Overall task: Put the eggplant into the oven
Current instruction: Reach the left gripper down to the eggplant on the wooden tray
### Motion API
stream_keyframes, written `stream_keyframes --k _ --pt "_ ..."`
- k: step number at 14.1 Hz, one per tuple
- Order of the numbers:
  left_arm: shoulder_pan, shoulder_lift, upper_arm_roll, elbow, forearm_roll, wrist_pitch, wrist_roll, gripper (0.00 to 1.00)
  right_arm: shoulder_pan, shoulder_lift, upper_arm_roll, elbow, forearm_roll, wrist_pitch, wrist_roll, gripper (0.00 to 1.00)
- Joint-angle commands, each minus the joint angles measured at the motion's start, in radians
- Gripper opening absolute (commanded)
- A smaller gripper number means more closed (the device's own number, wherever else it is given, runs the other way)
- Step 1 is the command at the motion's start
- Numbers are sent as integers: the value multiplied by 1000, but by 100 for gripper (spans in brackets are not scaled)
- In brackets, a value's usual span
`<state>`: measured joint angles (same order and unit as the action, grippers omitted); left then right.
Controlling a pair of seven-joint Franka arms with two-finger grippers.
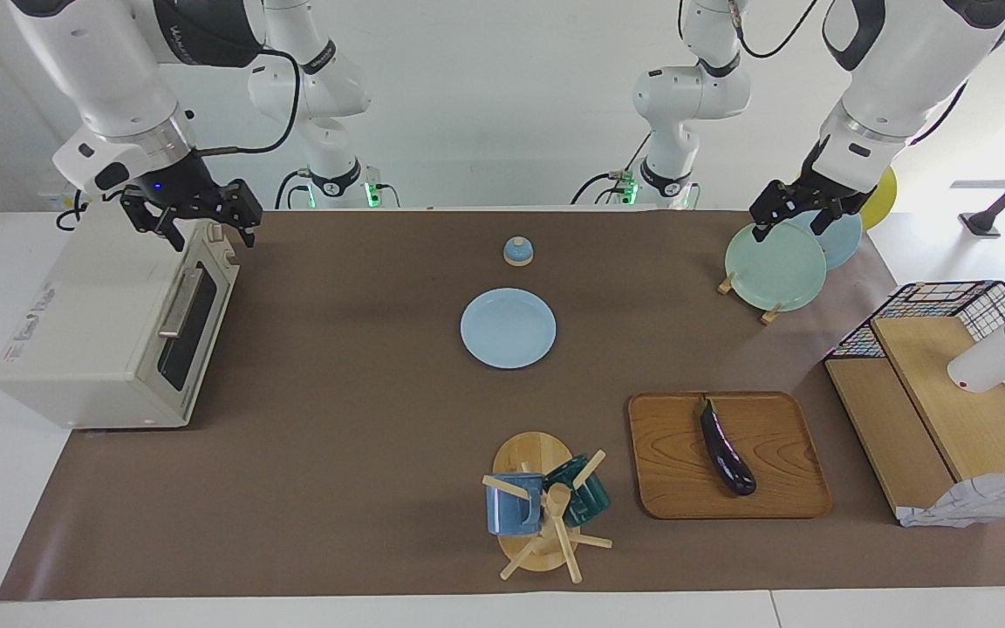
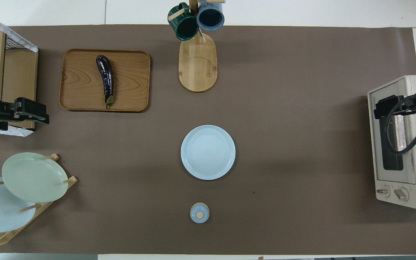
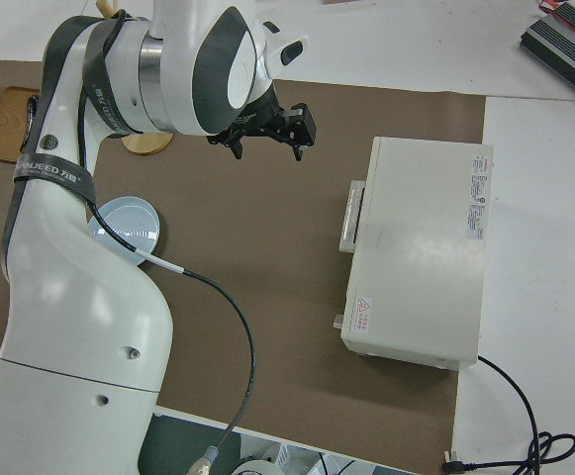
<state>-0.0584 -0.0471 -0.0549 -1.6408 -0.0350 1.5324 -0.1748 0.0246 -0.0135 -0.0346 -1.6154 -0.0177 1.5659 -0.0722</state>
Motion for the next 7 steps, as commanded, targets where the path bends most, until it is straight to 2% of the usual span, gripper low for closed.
stream_keyframes --k 1,7 --pt "9 -5 -5 7 10 -20 17 100 -5 -5 5 -1 22 -9 15 100" --pt "9 -14 -6 1 6 5 3 100 -6 -5 5 -1 22 -10 15 100"
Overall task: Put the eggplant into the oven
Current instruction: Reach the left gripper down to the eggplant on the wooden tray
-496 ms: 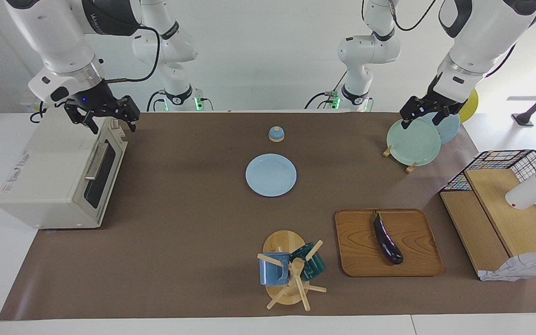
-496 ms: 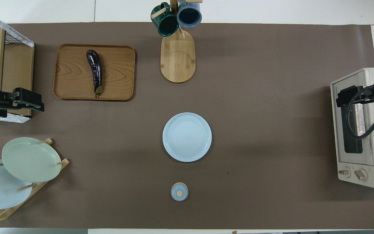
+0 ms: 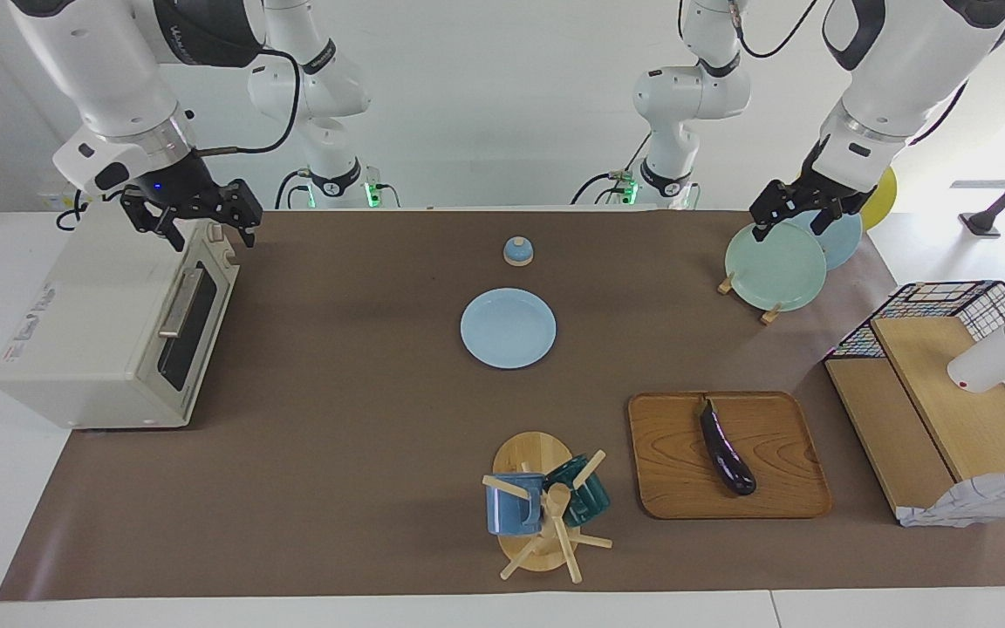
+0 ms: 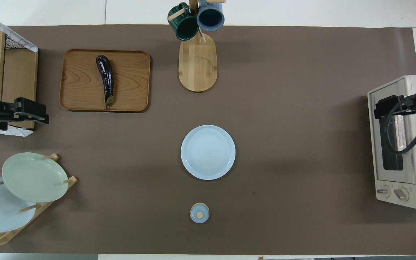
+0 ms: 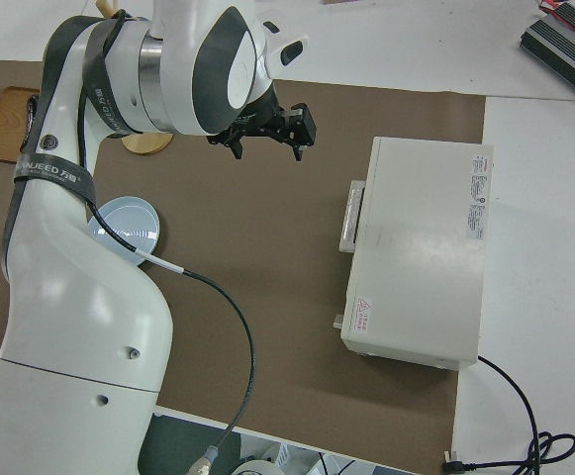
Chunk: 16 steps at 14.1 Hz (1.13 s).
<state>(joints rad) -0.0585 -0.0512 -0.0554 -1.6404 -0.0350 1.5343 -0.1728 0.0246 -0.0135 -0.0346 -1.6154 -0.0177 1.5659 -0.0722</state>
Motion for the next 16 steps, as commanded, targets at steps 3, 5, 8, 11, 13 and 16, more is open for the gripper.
stream_keyframes --k 3,5,8,11,13,16 --pt "11 -9 -4 4 -2 16 4 100 -8 -8 4 -1 22 -14 18 100" --pt "9 -6 -6 8 -9 17 3 100 -25 -9 1 -6 25 -10 9 100" --pt "11 -1 -4 8 -25 27 3 100 -12 -23 1 -38 27 11 -41 34" --pt "12 29 -4 10 -40 59 -2 100 -11 -69 4 -145 22 84 -38 0" --pt "11 86 -6 46 -66 64 -8 100 -23 -88 -1 -225 -43 152 -35 0" --pt "-1 213 -6 115 -66 101 -10 100 -60 -92 -2 -268 -160 173 9 0"
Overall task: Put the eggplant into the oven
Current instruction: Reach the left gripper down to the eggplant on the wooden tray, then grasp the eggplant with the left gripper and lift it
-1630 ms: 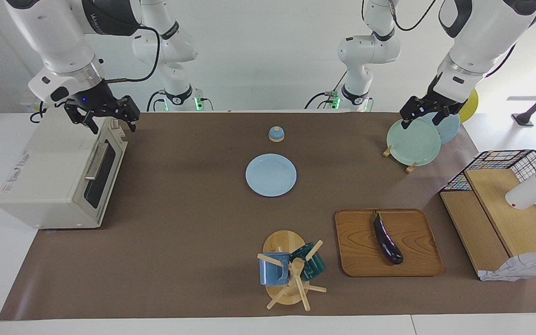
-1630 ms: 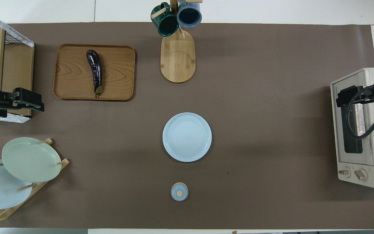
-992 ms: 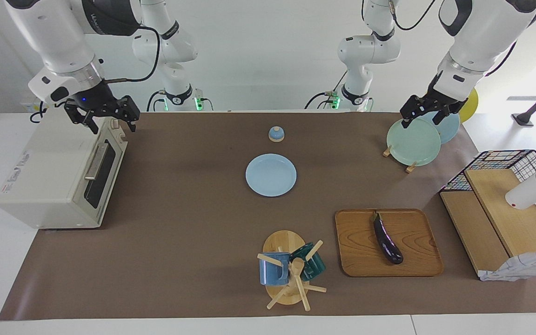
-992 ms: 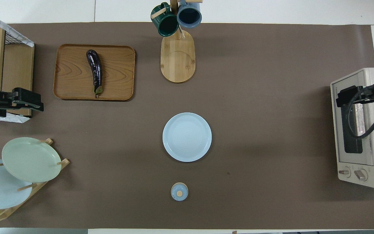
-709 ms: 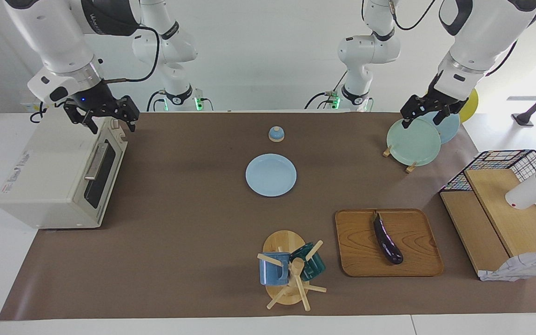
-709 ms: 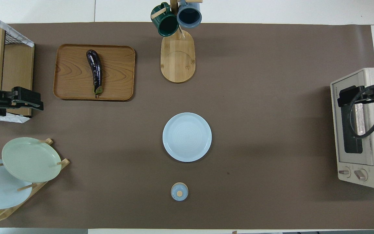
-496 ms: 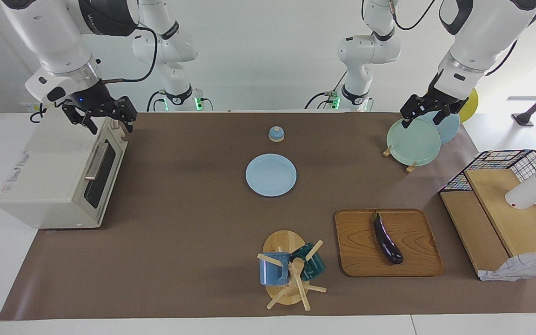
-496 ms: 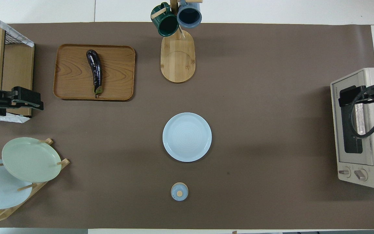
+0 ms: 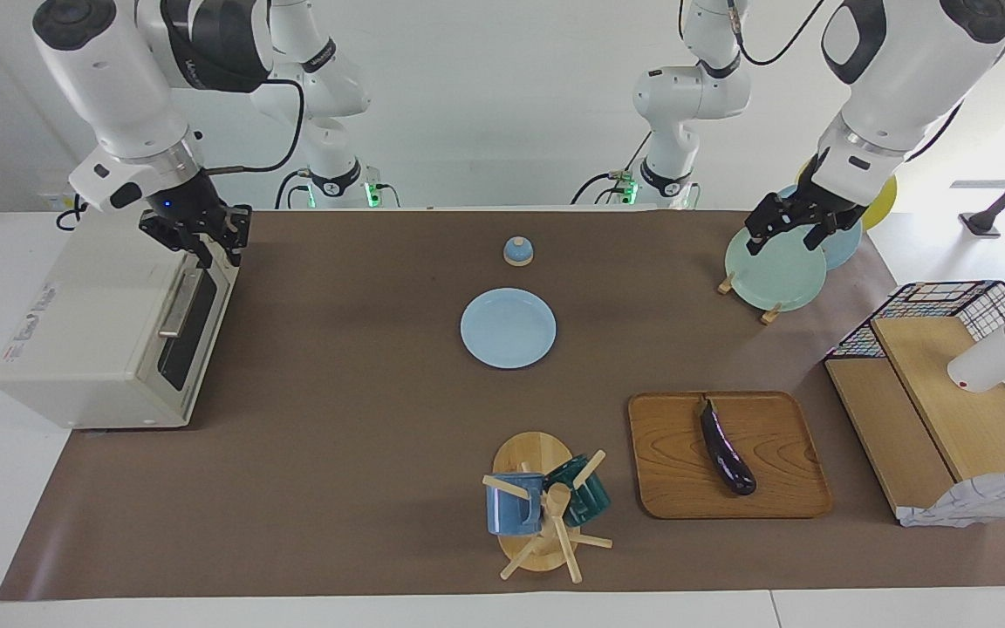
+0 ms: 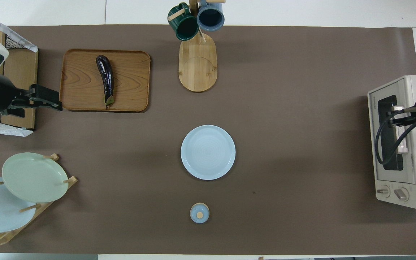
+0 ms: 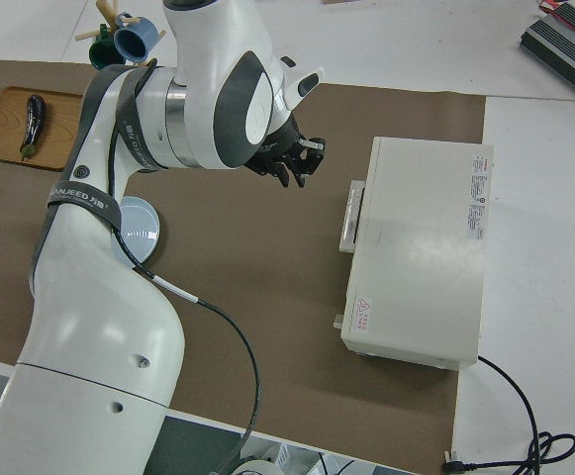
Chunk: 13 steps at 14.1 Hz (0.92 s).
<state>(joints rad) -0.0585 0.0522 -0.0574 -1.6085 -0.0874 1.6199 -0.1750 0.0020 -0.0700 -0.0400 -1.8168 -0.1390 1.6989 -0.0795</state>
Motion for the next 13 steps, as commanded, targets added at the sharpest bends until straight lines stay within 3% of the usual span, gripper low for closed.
stream_keyframes --k 1,6,8,9,13 --pt "-1 158 -4 111 -12 32 -8 100 -57 -34 3 -93 -40 65 21 0" --pt "-15 397 -6 153 -3 263 -8 100 -96 -30 3 -173 -108 154 64 0" --pt "-29 555 -6 269 35 325 -1 100 -99 -24 3 -174 -108 163 69 0" --pt "-29 593 -7 286 55 363 2 100 -100 -15 2 -174 -108 179 67 0" --pt "-30 601 -9 224 57 530 2 100 -111 -5 3 -193 -108 223 73 0"
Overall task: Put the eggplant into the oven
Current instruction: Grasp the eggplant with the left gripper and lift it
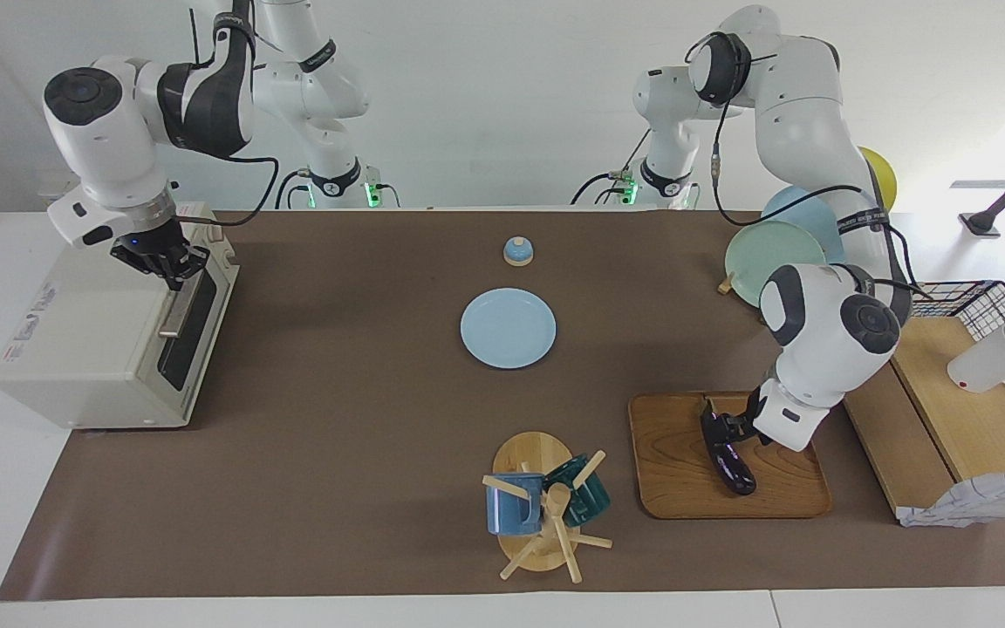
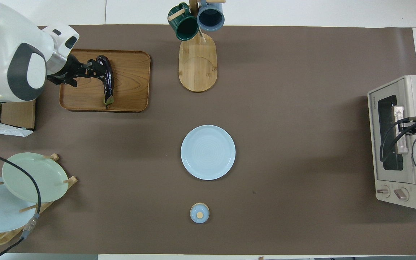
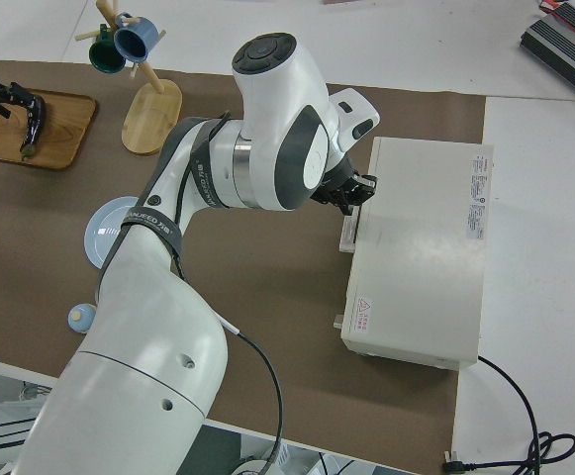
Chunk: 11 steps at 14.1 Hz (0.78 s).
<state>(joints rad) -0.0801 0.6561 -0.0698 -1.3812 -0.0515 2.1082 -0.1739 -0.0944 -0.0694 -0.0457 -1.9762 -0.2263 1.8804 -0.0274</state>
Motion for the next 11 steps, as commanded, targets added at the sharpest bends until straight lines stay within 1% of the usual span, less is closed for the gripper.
stream_keyframes --k 1,3,4,7,8,9,11 --pt "-13 -7 4 -39 22 73 1 100 -16 -6 9 -47 -21 60 18 0" --pt "-15 -18 4 -97 25 131 2 100 -16 -6 9 -61 -21 69 23 0" --pt "-15 -19 2 -104 25 133 2 99 -16 -4 9 -61 -19 69 24 0" --pt "-15 -26 2 -110 25 130 16 92 -18 5 9 -69 -21 72 -8 0" --pt "-15 -27 2 -117 25 130 16 88 -18 6 9 -76 -19 91 -11 0" --pt "-13 -27 2 -121 25 130 16 82 -15 6 9 -101 -19 120 -3 0" --pt "-15 -33 1 -127 25 124 16 56 -8 8 10 -115 -16 144 -5 0"
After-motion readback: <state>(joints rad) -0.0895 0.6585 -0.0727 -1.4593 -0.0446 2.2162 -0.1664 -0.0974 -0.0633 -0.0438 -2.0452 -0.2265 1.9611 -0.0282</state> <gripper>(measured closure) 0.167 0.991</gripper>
